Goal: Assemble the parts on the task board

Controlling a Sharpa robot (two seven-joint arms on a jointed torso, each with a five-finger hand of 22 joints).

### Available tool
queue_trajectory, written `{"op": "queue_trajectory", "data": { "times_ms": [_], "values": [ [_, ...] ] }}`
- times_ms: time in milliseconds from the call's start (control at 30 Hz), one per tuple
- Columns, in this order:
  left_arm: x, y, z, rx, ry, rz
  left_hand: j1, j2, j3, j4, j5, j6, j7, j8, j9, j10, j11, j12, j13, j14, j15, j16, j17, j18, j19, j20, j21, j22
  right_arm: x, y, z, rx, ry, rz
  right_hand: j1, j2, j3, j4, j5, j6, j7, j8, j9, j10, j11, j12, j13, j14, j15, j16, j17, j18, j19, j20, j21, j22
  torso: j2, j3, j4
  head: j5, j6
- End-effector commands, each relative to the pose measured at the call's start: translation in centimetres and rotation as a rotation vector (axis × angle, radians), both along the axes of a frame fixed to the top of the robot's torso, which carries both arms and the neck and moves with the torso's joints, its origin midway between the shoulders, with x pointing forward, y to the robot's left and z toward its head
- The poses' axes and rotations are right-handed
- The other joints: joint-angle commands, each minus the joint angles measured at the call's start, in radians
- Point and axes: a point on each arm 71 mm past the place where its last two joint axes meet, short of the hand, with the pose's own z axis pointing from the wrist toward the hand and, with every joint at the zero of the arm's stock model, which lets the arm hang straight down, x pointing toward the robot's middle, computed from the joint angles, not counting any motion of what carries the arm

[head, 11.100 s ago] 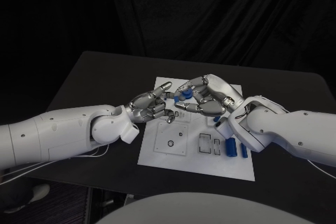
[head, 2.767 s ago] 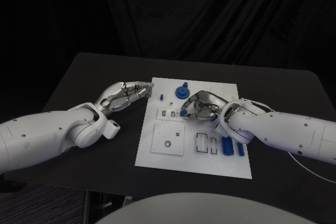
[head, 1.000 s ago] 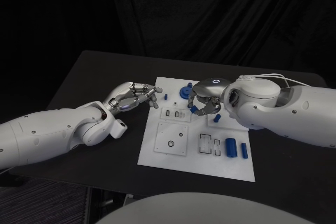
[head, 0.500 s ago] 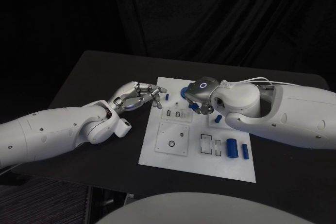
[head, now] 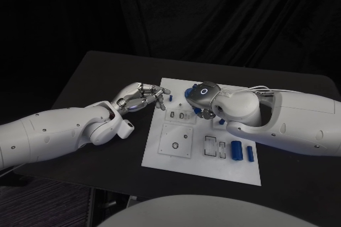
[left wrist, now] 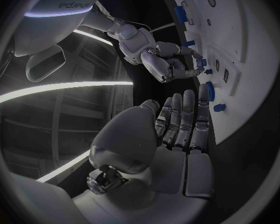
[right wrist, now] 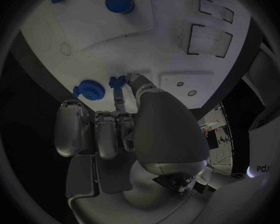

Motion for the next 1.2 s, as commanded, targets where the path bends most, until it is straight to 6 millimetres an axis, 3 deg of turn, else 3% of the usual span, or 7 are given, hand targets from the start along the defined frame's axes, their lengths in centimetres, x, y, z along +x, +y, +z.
{"op": "queue_trajectory", "data": {
  "times_ms": [33, 200, 433, 1200],
  "values": [
    [-0.13, -0.21, 0.21, -0.028, -0.021, -0.021, -0.001, -0.012, 0.008, 0.001, 0.005, 0.005, -0.003, -0.005, -0.001, -0.002, -0.004, 0.001, 0.003, -0.006, -0.005, 0.003, 0.002, 0.005, -0.001, -0.002, 0.004, 0.001, 0.01, -0.08, -0.25, -0.016, 0.000, -0.022, -0.012, 0.002, 0.001, 0.004, -0.004, 0.024, -0.018, -0.004, 0.001, 0.104, -0.009, 0.003, 0.263, 0.106, -0.009, 0.003, 0.263, -0.005, 0.006, 0.000, 0.001, 0.197, -0.001, -0.0010, -0.0019, 0.004, 0.000],
    [-0.11, -0.19, 0.20, -0.028, -0.020, -0.021, -0.002, -0.013, 0.011, 0.001, 0.005, 0.004, -0.003, -0.006, -0.001, -0.003, -0.003, 0.000, 0.006, -0.008, -0.004, 0.002, 0.004, 0.004, -0.003, -0.002, 0.004, 0.002, -0.10, 0.01, -0.46, -0.012, 0.023, -0.025, -0.016, 0.001, 0.002, 0.004, -0.016, 0.024, -0.018, -0.010, 0.000, 0.104, -0.009, 0.003, 0.263, 0.106, -0.010, 0.003, 0.263, -0.005, 0.006, 0.000, 0.000, 0.197, -0.002, -0.0020, -0.0039, 0.012, 0.000],
    [-0.07, -0.20, 0.18, -0.027, -0.020, -0.021, -0.003, -0.014, 0.014, 0.000, 0.005, 0.003, -0.003, -0.007, -0.001, -0.006, -0.002, -0.003, 0.011, -0.012, -0.004, 0.001, 0.007, 0.003, -0.006, -0.002, 0.004, 0.004, -0.28, 0.22, -0.61, 0.005, 0.061, -0.025, -0.018, 0.002, 0.004, 0.002, -0.030, 0.027, -0.018, -0.016, 0.000, 0.104, -0.010, 0.003, 0.263, 0.106, -0.010, 0.003, 0.263, -0.004, 0.005, 0.000, -0.002, 0.196, -0.001, -0.0008, -0.0048, 0.016, 0.000],
    [0.08, -0.23, 0.08, -0.023, -0.016, -0.022, -0.003, -0.015, 0.021, 0.000, 0.005, 0.000, -0.002, -0.010, -0.002, -0.010, 0.000, -0.008, 0.018, -0.017, -0.002, -0.002, 0.011, 0.002, -0.011, -0.002, 0.005, 0.006, -0.20, 0.84, -0.79, 0.014, 0.085, -0.010, -0.016, 0.005, 0.011, -0.007, -0.069, 0.030, -0.017, -0.031, 0.000, 0.104, -0.008, 0.003, 0.263, 0.106, -0.009, 0.003, 0.263, -0.002, -0.002, 0.000, -0.015, 0.192, 0.000, -0.0011, -0.0039, 0.021, 0.000]
  ]
}}
